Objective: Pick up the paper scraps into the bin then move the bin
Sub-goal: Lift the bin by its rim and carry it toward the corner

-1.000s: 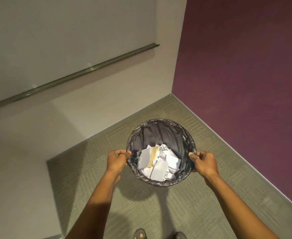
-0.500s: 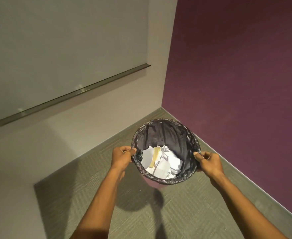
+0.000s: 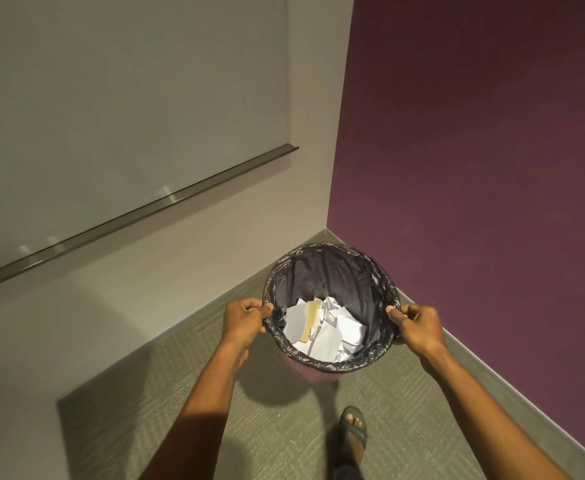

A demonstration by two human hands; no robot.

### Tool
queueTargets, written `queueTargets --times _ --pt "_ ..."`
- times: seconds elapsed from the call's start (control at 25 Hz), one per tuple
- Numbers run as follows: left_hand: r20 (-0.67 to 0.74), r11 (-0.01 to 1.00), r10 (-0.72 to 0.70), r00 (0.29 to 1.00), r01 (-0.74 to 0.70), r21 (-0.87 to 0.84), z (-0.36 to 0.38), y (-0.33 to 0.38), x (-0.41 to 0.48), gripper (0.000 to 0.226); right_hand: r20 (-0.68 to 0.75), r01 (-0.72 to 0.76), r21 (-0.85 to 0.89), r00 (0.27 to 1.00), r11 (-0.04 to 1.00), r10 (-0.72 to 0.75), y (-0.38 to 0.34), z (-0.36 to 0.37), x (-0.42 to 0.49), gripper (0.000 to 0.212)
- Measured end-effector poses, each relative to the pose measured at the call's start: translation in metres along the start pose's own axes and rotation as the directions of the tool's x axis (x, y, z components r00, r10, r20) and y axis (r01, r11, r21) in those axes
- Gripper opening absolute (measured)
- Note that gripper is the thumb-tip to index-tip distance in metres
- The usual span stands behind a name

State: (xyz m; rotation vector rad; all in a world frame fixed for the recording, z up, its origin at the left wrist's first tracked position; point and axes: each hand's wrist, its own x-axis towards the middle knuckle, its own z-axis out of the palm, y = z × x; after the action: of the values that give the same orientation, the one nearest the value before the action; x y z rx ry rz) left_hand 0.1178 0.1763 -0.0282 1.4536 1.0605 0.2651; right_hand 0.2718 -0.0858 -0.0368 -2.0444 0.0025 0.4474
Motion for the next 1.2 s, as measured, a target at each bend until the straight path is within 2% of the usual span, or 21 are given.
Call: queueTargets --times 0.2,0.4,0.56,0.64,0.76,0.88,1.04,1.2 --pt "-0.056 1.0 -0.014 0.998 0.015 0.015 0.05 0.033 0.047 0.009 0.014 -0.02 -0.024 1.0 1.0 0.02 -0.014 -0.01 0.075 0.035" --pt "-0.068 1.0 -0.006 0.998 0.008 0.027 0.087 0.057 0.084 0.009 0.027 -0.034 -0.03 0.999 0.999 0.035 -0.026 -0.02 0.136 0.032" --pt "-0.008 0.999 0.052 0.999 -0.051 0.012 0.101 0.069 0.114 0.021 0.03 -0.043 -0.036 0.999 0.998 0.044 -0.031 -0.016 0.173 0.028" --pt "0.007 0.996 0.043 0.999 -0.043 0.072 0.104 0.072 0.136 0.022 0.038 -0.06 -0.045 0.997 0.997 0.062 -0.033 -0.011 0.189 0.028" --pt "0.021 0.983 0.026 0.999 -0.03 0.181 0.106 0.081 0.167 0.008 0.041 -0.105 -0.035 0.994 0.994 0.106 -0.041 0.004 0.213 0.026" --pt "0.043 0.986 0.02 0.999 -0.027 0.168 0.108 0.094 0.204 0.034 0.009 -0.143 -0.047 0.99 0.989 0.144 -0.053 0.024 0.239 0.025" --pt "0.118 0.986 -0.031 0.993 0.011 0.165 0.11 0.108 0.259 0.022 -0.021 -0.169 -0.121 0.986 0.978 0.167 -0.068 0.052 0.276 0.025" --pt "0.113 0.95 -0.003 0.994 -0.032 0.311 0.119 0.111 0.316 0.025 -0.016 -0.16 -0.186 0.987 0.969 0.16 -0.074 0.073 0.317 0.026"
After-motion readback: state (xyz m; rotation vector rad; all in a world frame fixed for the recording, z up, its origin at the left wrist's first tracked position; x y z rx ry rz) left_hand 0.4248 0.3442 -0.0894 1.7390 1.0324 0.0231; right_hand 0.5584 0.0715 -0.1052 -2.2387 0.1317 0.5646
